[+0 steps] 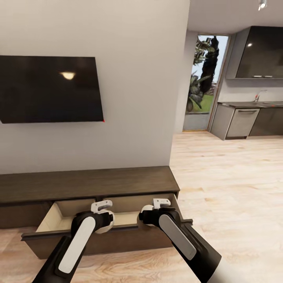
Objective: Place each of the two pumpkins and all three candles from the living room inside a cabinet in the living room (use any cabinet), then make sure every cabinet is closed, and position the cauldron so it is next to a table in the living room.
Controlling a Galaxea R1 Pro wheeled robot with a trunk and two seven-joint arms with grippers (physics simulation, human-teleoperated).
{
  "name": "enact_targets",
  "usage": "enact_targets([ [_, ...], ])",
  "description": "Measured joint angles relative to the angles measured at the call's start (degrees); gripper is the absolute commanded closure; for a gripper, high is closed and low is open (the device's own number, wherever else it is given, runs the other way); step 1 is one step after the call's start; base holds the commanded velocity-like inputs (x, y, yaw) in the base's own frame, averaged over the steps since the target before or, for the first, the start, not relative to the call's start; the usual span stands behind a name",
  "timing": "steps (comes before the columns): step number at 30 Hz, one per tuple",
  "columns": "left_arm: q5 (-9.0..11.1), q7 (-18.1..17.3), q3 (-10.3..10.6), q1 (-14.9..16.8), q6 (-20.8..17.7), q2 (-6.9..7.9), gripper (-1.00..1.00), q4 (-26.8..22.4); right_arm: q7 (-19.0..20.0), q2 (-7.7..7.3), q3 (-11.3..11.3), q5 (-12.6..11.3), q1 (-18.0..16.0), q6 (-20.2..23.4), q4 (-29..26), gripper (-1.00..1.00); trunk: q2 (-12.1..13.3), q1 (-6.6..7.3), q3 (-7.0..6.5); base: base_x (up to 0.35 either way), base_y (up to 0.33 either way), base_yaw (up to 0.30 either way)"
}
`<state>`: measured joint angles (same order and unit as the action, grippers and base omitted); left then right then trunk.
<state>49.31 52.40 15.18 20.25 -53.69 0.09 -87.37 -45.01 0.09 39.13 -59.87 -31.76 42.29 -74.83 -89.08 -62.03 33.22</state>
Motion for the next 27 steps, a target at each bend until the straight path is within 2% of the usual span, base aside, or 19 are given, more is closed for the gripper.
enact_targets([
  [6,-0.2,0.1,1.9,0.0,0.4,-0.15,1.0,0.0,0.3,0.0,0.0,0.0,0.0,0.0,0.0,1.0,2.4,1.32,-1.08,0.0,0.0,0.0],
  [13,0.0,0.0,2.2,0.0,0.3,-0.02,1.0,0.0,0.7,0.05,0.0,0.0,0.0,-0.2,-0.1,1.0,2.4,1.32,-1.08,0.008,0.001,0.0],
  [27,0.1,-0.2,2.4,0.0,0.3,-0.01,1.0,0.1,0.8,0.08,0.0,0.0,0.0,-0.2,-0.1,1.0,2.4,1.34,-1.08,0.104,0.054,0.0],
])
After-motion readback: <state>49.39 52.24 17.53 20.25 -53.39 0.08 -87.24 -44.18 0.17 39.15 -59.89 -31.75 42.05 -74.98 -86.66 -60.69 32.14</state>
